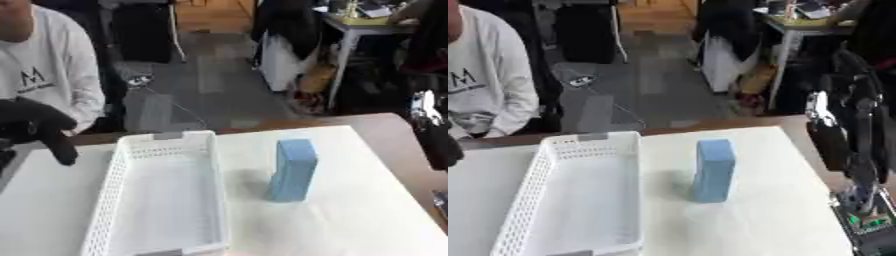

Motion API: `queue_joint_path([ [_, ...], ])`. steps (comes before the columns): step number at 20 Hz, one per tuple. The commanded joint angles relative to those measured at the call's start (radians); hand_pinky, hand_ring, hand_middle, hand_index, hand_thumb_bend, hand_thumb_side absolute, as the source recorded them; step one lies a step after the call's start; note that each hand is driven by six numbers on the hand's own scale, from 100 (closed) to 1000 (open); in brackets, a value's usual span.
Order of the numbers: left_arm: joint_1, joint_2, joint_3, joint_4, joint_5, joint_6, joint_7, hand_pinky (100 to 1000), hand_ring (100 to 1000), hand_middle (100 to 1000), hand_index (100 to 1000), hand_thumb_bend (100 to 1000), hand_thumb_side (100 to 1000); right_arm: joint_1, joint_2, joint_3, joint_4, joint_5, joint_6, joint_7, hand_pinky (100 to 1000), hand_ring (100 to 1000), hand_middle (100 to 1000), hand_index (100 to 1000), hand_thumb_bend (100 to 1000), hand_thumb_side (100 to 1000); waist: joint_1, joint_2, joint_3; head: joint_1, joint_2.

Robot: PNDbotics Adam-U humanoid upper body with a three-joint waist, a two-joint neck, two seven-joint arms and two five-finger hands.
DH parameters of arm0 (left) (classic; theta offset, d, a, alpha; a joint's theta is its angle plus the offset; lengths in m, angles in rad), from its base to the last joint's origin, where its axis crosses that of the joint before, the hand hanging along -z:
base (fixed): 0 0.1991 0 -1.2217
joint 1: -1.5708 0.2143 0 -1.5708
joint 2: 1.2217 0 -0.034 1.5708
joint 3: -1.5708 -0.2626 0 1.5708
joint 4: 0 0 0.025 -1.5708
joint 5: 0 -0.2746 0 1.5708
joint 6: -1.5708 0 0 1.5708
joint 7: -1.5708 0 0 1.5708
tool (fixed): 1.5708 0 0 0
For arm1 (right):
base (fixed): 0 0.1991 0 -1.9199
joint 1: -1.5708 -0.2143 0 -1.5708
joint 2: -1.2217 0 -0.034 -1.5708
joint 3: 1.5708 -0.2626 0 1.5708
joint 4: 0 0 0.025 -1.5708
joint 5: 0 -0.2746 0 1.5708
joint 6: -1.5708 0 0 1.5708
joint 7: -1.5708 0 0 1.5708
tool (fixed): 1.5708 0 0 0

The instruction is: Pick up objects on the table and place them in the box.

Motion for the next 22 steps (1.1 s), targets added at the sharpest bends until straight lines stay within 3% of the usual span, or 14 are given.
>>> queue_joint_path([
  [1, -0.008, 0.021, 0.001, -0.017, 0.006, -0.001, -0.004, 523, 477, 707, 870, 777, 948, -0.020, 0.004, 0.017, 0.013, 0.034, 0.021, 0.039, 530, 765, 937, 953, 123, 730, 0.000, -0.011, 0.001, -0.011, 0.005],
  [8, -0.003, 0.021, -0.002, -0.017, 0.010, -0.002, -0.005, 524, 478, 708, 870, 777, 948, -0.061, 0.010, 0.056, 0.095, 0.061, 0.001, 0.097, 530, 765, 927, 931, 139, 740, -0.002, -0.020, 0.002, -0.025, 0.018],
  [9, -0.002, 0.021, -0.002, -0.017, 0.010, -0.002, -0.005, 524, 478, 708, 870, 777, 948, -0.070, 0.006, 0.063, 0.109, 0.062, -0.004, 0.107, 530, 765, 930, 931, 100, 809, -0.002, -0.020, 0.002, -0.029, 0.019],
  [10, -0.002, 0.021, -0.003, -0.017, 0.011, -0.002, -0.006, 524, 478, 708, 870, 777, 948, -0.076, 0.002, 0.069, 0.119, 0.062, -0.008, 0.115, 535, 768, 929, 930, 143, 739, -0.002, -0.021, 0.002, -0.031, 0.019],
  [22, -0.002, 0.020, -0.004, -0.017, 0.014, -0.002, -0.005, 525, 478, 709, 869, 777, 948, -0.125, -0.018, 0.115, 0.185, 0.070, -0.044, 0.180, 542, 773, 935, 919, 160, 727, -0.004, -0.025, 0.007, -0.043, 0.026],
])
